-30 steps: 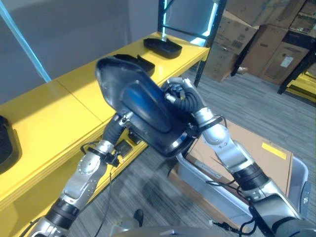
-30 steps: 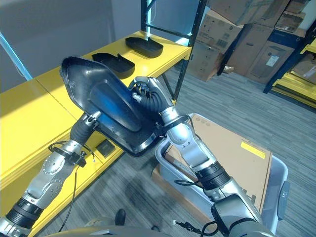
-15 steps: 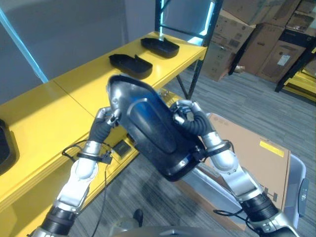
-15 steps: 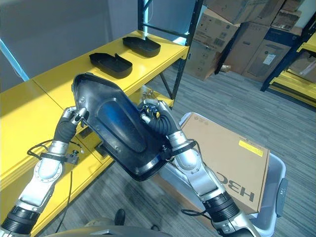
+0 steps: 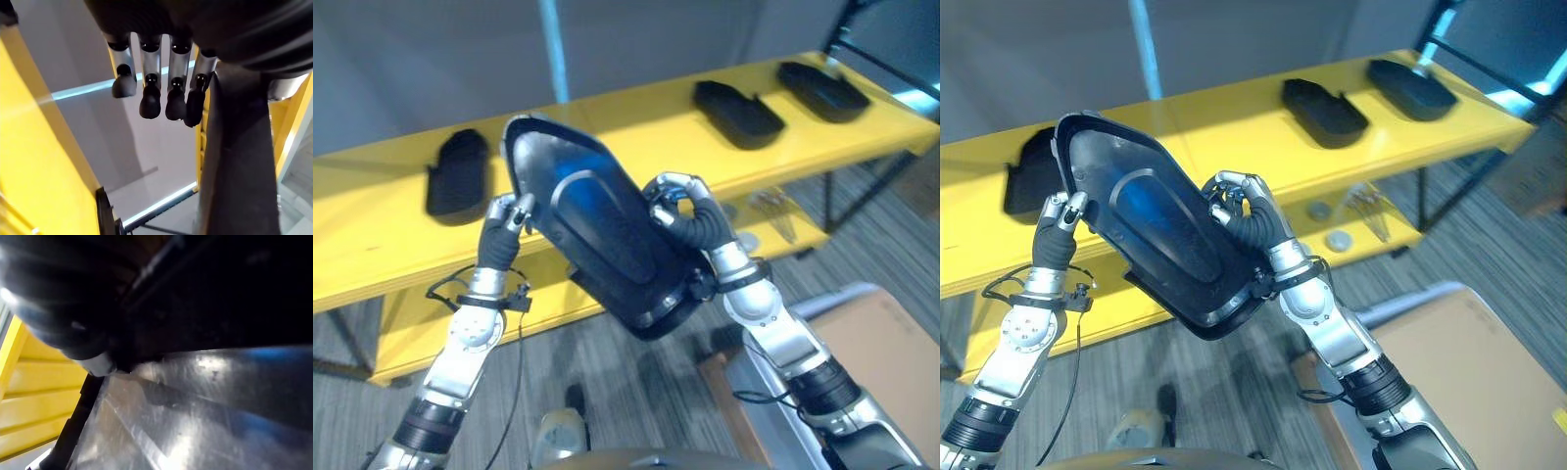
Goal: Move parts from the plastic box to the shelf.
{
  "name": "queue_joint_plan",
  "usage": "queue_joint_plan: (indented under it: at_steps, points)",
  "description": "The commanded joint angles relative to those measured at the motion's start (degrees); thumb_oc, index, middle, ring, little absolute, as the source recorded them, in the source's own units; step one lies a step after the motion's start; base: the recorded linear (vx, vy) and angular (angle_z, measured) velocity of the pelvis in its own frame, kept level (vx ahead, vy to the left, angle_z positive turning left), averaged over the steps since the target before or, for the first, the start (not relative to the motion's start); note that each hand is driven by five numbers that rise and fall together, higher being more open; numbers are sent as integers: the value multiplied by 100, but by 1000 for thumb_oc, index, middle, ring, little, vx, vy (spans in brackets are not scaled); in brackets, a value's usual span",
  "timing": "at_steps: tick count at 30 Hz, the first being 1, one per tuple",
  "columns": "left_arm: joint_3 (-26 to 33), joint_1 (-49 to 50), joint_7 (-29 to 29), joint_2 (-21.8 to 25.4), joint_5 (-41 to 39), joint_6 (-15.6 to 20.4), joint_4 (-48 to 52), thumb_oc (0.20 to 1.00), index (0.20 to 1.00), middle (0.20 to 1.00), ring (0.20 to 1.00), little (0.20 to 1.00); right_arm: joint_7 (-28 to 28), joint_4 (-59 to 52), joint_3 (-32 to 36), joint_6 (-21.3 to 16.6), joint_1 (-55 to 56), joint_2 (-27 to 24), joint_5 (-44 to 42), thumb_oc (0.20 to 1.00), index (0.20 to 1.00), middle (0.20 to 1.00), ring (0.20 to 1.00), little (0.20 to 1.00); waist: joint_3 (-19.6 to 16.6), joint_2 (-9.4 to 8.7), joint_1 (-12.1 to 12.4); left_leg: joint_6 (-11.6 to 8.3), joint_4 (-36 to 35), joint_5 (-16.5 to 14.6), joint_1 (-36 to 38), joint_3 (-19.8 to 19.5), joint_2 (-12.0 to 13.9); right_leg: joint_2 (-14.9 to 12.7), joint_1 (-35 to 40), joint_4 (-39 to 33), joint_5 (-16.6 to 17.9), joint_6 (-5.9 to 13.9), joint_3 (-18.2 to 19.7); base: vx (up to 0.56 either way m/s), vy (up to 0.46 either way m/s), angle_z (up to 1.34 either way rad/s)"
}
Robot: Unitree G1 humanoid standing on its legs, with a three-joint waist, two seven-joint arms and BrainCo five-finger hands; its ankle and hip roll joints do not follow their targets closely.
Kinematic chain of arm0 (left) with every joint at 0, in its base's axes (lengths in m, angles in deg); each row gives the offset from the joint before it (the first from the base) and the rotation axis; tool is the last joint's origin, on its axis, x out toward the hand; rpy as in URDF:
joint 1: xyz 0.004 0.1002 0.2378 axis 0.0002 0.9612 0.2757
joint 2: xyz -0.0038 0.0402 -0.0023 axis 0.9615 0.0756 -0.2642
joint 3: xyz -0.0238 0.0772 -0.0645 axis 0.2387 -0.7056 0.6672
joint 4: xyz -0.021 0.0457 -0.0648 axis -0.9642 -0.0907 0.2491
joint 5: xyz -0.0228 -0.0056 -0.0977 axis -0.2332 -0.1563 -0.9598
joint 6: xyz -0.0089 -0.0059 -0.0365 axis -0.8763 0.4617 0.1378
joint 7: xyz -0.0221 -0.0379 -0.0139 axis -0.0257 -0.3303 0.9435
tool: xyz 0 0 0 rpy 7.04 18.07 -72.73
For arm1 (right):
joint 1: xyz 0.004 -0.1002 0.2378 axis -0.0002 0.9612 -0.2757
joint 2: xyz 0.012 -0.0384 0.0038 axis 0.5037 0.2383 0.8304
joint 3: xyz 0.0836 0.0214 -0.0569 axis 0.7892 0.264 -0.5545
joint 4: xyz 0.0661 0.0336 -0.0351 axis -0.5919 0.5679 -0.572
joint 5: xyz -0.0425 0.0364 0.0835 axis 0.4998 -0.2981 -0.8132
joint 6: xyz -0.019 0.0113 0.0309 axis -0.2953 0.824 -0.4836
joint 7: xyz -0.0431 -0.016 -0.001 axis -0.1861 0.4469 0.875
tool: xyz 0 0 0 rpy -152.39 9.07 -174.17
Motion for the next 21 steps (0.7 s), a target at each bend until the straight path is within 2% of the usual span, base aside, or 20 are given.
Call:
queue_joint_plan:
  at_steps: [1,8,11,12,14,15,16,17,18,19,20,21]
  points:
    - [99,-110,28,341,-275,132,-122,200,200,200,200,200,33,-473,135,-771,-240,286,-313,200,200,200,200,200,-327,-144,55,-331,-178,-339,241,-198,141,49,-428,279,-462,473,469,132,145,69]
    - [140,-295,274,526,-2,179,-57,200,200,200,200,200,-16,-427,-85,-765,-618,553,-272,200,200,200,200,200,-450,-313,202,-178,-267,-482,279,-233,-287,-306,-301,-75,-172,731,613,111,192,30]
    - [24,-564,380,553,97,180,-55,200,200,200,200,200,-30,-456,-179,-700,-797,600,-181,200,200,200,200,200,-474,-374,255,-29,-217,-635,261,-292,-523,-648,-316,51,-74,834,669,148,263,-3]
    - [-87,-742,395,563,129,178,-62,200,200,200,200,200,-30,-475,-220,-639,-898,621,-114,200,200,200,200,200,-429,-371,243,67,-217,-729,308,-393,-684,-913,-402,359,105,825,726,134,250,4]
    - [-89,-753,396,562,130,180,-66,200,200,200,200,200,-30,-474,-217,-638,-905,618,-114,200,200,200,200,200,-437,-373,242,77,-222,-709,285,-395,-688,-916,-423,353,124,826,723,55,116,14]
    - [-140,-827,412,575,152,172,-74,200,200,200,200,200,-18,-489,-238,-600,-964,624,-76,200,200,200,200,200,-411,-365,226,125,-235,-726,308,-441,-764,-1035,-497,509,282,813,756,97,209,21]
    - [-227,-985,402,605,149,182,-44,200,200,200,200,200,-31,-569,-264,-587,-1056,649,-66,200,200,200,200,200,-300,-327,148,229,-233,-791,367,-512,-916,-1256,-678,914,655,789,930,110,263,22]
    - [-258,-1052,419,625,164,182,-45,200,200,200,200,200,-37,-600,-283,-590,-1081,687,-63,200,200,200,200,200,-257,-303,116,272,-250,-778,362,-545,-959,-1315,-828,1087,867,810,1076,90,237,16]
    - [-323,-1122,420,638,176,188,-57,200,200,200,200,200,-19,-615,-305,-591,-1086,725,-47,200,200,200,200,200,-195,-263,51,293,-278,-772,393,-584,-962,-1268,-1009,1299,1014,805,1339,24,95,11]
    - [-323,-1122,420,638,176,188,-57,200,200,200,200,200,-19,-615,-305,-591,-1086,725,-47,200,200,200,200,200,-195,-263,51,293,-278,-772,393,-584,-962,-1268,-1009,1299,1014,805,1339,39,75,40]
    - [-416,-1218,389,649,158,194,-119,200,200,200,200,200,-28,-639,-314,-593,-1045,733,-34,200,200,200,200,200,-157,-222,-2,288,-321,-744,423,-627,-930,-1083,-1140,1407,942,769,1646,92,51,39]
    - [-443,-1232,337,650,151,184,-170,200,200,200,200,200,-70,-647,-326,-565,-1028,763,-22,200,200,200,200,200,-151,-197,23,269,-375,-731,435,-664,-895,-847,-1169,1254,805,834,1974,131,75,45]
